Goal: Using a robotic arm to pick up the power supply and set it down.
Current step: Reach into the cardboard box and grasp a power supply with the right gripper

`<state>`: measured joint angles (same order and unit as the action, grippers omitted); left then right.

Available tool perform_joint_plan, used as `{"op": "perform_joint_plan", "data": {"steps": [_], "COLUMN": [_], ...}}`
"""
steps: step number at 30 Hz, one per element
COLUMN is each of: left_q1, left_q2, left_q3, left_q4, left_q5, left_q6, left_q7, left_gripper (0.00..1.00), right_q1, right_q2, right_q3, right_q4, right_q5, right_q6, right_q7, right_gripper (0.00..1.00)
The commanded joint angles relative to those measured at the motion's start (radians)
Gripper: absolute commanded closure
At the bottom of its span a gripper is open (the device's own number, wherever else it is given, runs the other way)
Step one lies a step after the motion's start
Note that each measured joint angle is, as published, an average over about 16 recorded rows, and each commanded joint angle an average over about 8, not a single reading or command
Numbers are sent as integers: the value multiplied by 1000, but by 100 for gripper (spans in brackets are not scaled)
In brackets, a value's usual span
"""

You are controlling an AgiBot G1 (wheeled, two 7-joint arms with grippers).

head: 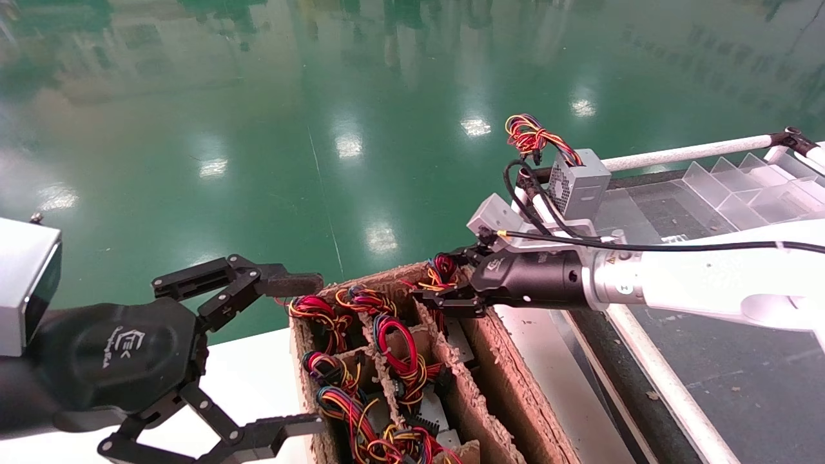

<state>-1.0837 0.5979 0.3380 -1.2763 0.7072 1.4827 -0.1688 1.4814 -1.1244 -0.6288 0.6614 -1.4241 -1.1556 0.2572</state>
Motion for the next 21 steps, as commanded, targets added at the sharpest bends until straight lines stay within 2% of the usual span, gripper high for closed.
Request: {"op": "perform_joint_plan", "data": {"steps": [1,21], "left_q1": [0,0], "left_q2": [0,0], "left_q3": [0,1], "left_q4": [0,0], "left_q5": [0,-1], "left_q6": [0,0], "left_q7": [0,0], "left_gripper": [0,0], "right_q1": [3,9], "right_q2": [5,5], "right_q3": [2,17], "right_q4": [-8,-98], "right_q5": [8,39], "right_q6": [-15,-47], "right_q7": [-5,-42], "right_gripper": [100,100]}}
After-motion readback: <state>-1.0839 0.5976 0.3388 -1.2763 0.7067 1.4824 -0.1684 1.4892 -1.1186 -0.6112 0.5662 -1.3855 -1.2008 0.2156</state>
